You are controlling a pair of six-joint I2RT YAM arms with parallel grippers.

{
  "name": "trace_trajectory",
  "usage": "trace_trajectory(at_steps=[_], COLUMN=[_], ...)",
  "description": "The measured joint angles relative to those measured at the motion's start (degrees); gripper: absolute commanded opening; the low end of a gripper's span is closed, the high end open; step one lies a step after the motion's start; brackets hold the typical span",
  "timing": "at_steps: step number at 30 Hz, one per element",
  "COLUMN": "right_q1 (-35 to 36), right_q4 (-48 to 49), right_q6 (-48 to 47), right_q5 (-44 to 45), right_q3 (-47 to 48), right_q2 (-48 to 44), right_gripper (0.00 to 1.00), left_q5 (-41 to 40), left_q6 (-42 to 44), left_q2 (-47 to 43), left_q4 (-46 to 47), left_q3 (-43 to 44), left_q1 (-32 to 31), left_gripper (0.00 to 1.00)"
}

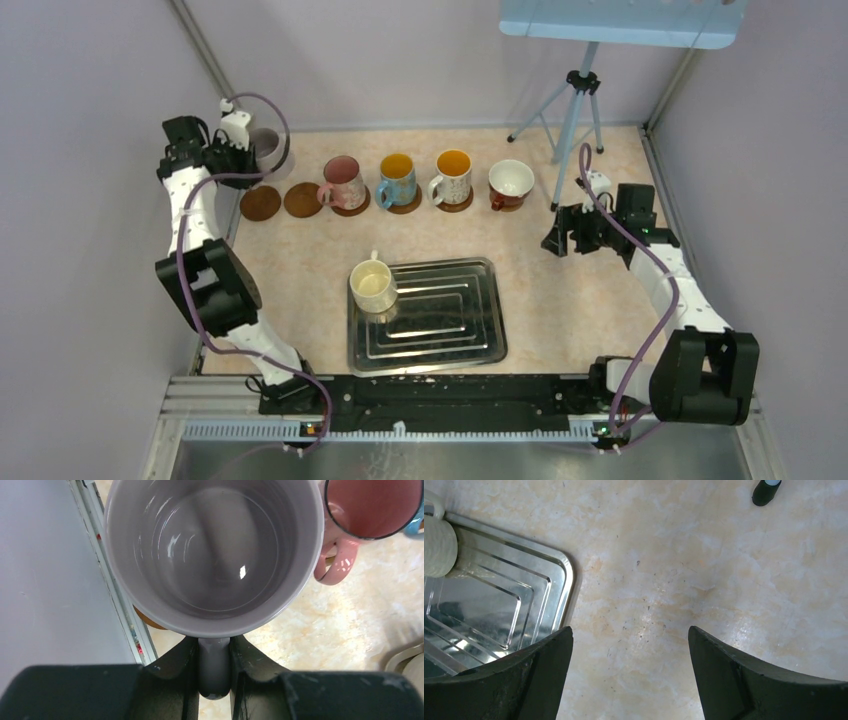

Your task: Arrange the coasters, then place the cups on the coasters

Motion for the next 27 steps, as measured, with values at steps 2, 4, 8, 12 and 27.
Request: trace_trajectory(at_steps=[2,4,8,12,27], right_q1=[0.0,0.0,0.0,0.0,0.0], right_q4=[0.0,0.0,0.0,0.0,0.0], right_q6=[-0.1,-0.1,-0.1,-0.1,-0.1], right_q5=[0.0,0.0,0.0,0.0,0.3], right_q3=[0.0,0.0,0.0,0.0,0.0], right_q2=[-0.1,-0.2,-0.3,-0.3,-0.2], right_gripper=[0.84,0.84,0.84,0.84,0.84], left_q5=[0.1,0.4,0.9,1.9,4.5], left_q6=[1.9,3.6,6.0,7.9,13.9], left_q2=[1.2,2.3,3.7,5.8,14.6], left_q4=[0.0,0.2,0.5,1.1,2.7], left_q3=[-0.2,-1.0,-3.6,-4.9,-4.7], left_q1=[0.2,0.2,0.1,0.1,0.0], left_gripper=[0.00,0.00,0.00,0.00,0.00])
